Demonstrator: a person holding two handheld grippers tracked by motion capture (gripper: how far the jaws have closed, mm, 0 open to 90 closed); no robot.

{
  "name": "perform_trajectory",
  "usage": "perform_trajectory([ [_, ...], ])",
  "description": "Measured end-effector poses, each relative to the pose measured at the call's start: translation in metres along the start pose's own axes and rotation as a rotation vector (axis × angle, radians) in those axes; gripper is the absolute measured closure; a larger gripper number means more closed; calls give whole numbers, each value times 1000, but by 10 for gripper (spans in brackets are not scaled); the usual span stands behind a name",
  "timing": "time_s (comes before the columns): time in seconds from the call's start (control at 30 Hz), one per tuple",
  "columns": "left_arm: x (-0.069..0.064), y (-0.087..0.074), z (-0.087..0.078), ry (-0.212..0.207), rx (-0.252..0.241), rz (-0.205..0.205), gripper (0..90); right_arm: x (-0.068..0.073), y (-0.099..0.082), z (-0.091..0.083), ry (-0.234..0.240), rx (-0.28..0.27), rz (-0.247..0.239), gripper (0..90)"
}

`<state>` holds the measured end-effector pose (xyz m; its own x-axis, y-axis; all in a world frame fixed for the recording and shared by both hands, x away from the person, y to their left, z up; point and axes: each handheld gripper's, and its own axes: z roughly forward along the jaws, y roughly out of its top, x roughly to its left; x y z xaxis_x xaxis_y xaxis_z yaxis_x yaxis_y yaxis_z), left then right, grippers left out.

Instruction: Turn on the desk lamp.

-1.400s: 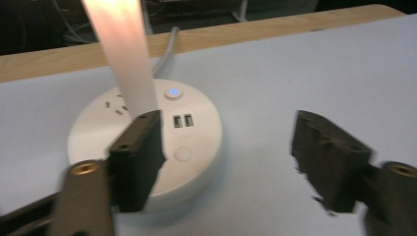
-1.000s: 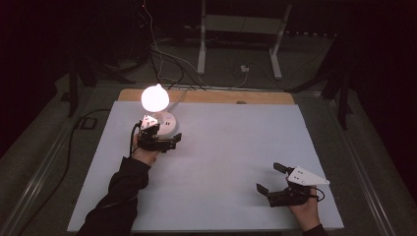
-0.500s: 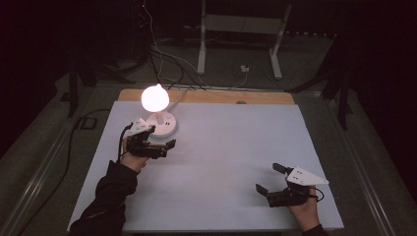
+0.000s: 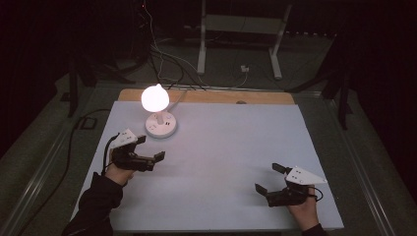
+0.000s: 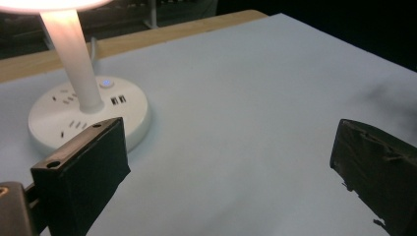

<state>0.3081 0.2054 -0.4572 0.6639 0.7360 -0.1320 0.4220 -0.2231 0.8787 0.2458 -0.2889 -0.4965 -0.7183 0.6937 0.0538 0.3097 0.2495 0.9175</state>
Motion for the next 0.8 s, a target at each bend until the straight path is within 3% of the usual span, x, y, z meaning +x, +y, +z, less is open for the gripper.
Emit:
perform_trajectory([
  [0.53, -17, -37, -16, -66, 73, 48, 16, 1, 1, -2, -4, -2, -7, 6],
  [0.8, -20, -58, -26, -93, 115, 37, 16, 1, 0, -2, -2, -1, -6, 6],
])
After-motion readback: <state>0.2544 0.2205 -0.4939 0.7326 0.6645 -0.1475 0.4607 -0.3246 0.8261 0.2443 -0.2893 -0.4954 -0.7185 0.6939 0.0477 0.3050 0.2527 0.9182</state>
